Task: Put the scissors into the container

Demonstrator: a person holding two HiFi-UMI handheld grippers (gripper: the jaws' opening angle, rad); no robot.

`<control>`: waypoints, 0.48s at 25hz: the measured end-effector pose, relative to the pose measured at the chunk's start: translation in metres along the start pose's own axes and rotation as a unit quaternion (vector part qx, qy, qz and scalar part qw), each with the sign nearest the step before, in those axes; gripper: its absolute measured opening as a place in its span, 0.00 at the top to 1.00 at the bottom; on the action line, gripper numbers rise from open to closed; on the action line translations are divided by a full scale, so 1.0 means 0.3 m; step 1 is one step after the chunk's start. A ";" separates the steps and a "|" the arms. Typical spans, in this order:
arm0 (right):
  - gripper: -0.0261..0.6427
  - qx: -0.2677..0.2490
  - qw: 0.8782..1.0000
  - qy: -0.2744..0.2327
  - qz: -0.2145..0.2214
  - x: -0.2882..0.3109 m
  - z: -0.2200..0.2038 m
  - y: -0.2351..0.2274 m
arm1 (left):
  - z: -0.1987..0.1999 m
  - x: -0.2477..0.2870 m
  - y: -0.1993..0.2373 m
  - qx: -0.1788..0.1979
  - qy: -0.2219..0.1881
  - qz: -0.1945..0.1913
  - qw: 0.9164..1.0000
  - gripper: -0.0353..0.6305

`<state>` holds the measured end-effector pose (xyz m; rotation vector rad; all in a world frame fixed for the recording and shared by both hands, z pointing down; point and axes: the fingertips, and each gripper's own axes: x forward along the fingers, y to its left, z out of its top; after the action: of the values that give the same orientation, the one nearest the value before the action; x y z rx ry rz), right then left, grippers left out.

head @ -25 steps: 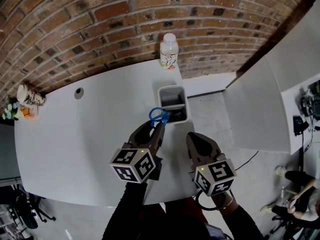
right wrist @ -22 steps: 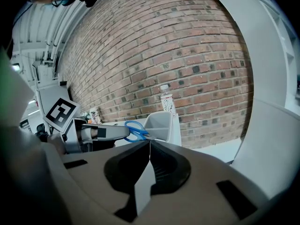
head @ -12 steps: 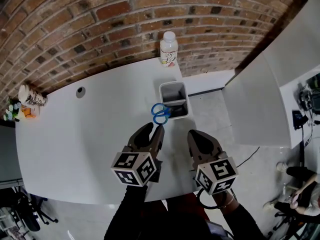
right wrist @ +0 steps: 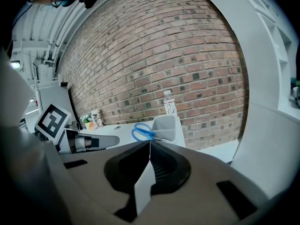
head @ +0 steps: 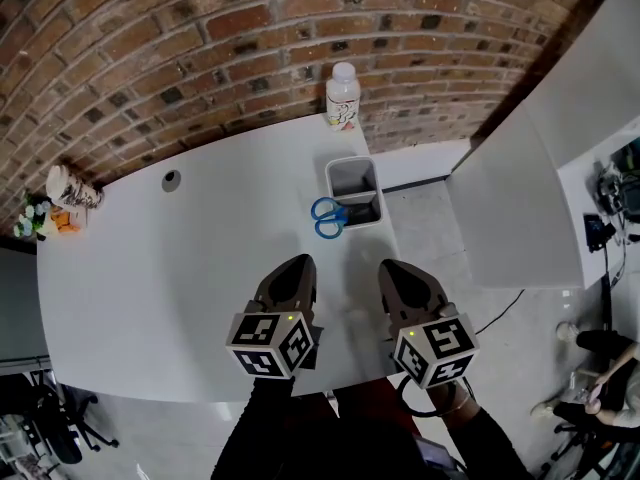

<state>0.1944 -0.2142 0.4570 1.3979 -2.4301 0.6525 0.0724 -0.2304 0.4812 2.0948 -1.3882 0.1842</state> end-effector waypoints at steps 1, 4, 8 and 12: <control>0.95 0.002 1.000 0.002 0.001 -0.005 0.000 0.010 | -0.001 -0.010 0.002 0.003 0.000 0.001 1.000 0.94; 0.95 0.002 1.000 0.001 0.002 -0.023 0.001 0.030 | 0.001 -0.042 0.001 0.015 -0.001 0.001 1.000 0.94; 0.95 -0.007 1.000 -0.015 -0.002 -0.049 0.015 0.044 | 0.017 -0.094 -0.008 0.052 -0.005 0.007 0.999 0.94; 0.95 -0.004 1.000 -0.012 0.004 -0.084 0.017 0.080 | 0.031 -0.151 -0.021 0.084 -0.011 0.013 0.996 0.94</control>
<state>0.1862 -0.1877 0.4356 1.4006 -2.4565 0.6295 0.0559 -0.1981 0.4517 2.2228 -1.4580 0.2978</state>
